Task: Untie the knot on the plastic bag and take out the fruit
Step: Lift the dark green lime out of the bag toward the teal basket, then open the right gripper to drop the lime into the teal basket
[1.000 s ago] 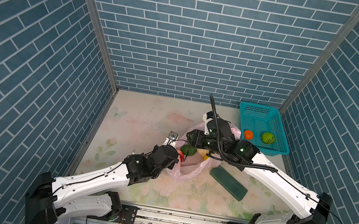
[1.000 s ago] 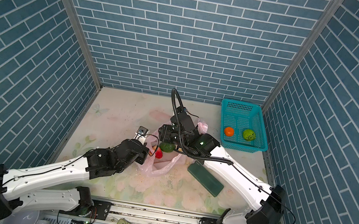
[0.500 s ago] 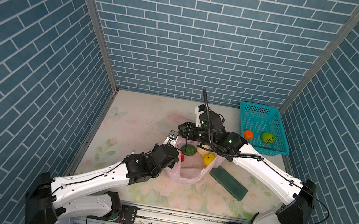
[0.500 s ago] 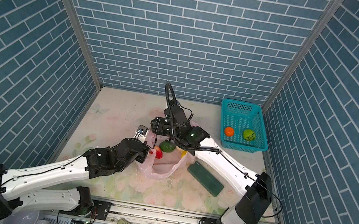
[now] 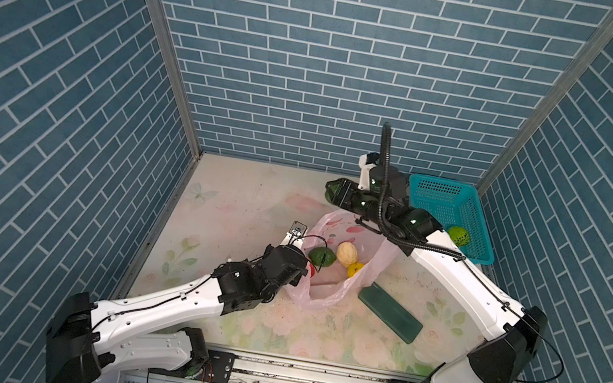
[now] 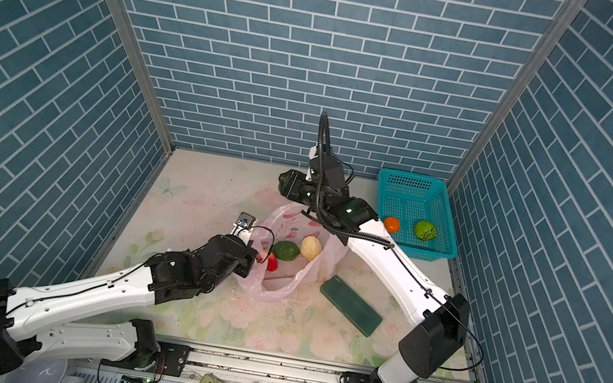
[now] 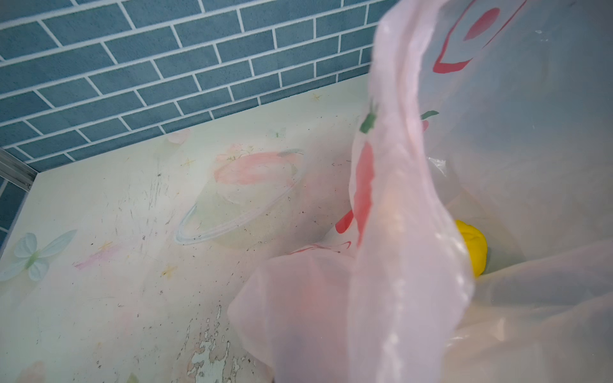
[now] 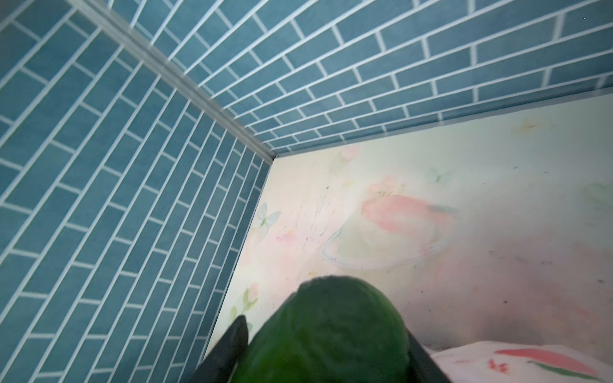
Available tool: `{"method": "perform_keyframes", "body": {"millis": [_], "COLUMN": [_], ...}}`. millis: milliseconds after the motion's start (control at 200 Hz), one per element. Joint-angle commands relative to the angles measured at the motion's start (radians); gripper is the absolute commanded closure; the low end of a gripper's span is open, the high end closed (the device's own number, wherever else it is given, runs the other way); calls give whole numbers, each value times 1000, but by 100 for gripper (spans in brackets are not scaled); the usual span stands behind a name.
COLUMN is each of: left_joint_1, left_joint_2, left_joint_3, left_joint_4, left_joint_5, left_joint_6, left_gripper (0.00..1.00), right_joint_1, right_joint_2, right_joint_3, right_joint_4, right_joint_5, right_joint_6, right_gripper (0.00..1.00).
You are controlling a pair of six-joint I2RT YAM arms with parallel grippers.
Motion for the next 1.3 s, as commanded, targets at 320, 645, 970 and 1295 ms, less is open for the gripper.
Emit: {"method": "perform_keyframes", "body": {"millis": [320, 645, 970, 1295], "left_joint_1": [28, 90, 134, 137], "left_joint_2": [1, 2, -30, -55], "left_joint_3": [37, 54, 44, 23], "left_joint_4": [-20, 11, 21, 11], "left_joint_5": [-39, -22, 5, 70], "left_joint_6": [40, 126, 213, 156], "left_gripper": [100, 100, 100, 100], "right_joint_1": [-381, -642, -788, -806], "right_joint_2": [-103, 37, 224, 302], "right_joint_3": [-118, -197, -216, -172], "right_joint_4": [75, 98, 109, 17], "right_joint_5": [-102, -99, -57, -3], "right_joint_6": [-26, -174, -237, -267], "right_gripper": [48, 47, 46, 17]}}
